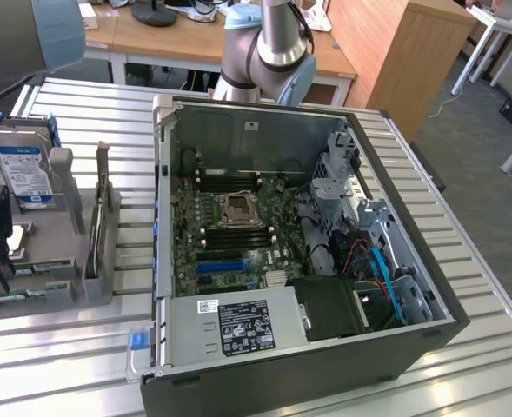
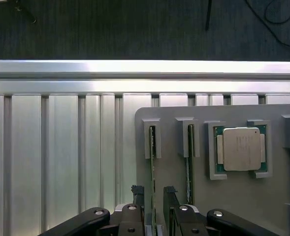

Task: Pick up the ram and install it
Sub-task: 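Pick up the ram and move it above insertion slot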

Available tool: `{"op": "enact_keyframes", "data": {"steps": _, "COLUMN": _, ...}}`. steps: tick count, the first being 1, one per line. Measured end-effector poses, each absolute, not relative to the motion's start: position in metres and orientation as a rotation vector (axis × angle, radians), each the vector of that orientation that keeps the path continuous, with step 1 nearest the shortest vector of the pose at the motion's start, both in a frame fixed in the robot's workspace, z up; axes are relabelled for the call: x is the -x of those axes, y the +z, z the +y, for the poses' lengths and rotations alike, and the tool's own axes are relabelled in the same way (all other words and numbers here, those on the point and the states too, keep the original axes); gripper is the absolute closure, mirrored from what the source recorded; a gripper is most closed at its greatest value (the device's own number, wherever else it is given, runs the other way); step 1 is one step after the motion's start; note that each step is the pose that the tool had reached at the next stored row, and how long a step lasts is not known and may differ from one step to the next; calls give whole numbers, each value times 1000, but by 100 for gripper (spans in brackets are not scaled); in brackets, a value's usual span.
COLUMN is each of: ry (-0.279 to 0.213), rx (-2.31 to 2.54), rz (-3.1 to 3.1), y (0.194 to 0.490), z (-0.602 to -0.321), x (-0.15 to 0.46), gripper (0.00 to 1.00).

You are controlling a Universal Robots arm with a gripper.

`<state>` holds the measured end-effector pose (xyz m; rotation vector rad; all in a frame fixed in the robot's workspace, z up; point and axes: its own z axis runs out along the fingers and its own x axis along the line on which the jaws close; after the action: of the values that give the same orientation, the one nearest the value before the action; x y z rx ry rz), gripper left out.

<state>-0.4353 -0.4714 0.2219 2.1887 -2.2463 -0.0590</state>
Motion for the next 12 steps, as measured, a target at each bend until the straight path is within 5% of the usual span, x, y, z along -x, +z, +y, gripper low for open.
{"op": "enact_keyframes", "data": {"steps": 12, "ry": -59, "rx": -2191, "rz": -2244, "y": 218, "z": -471, "x": 433, "gripper": 70}}
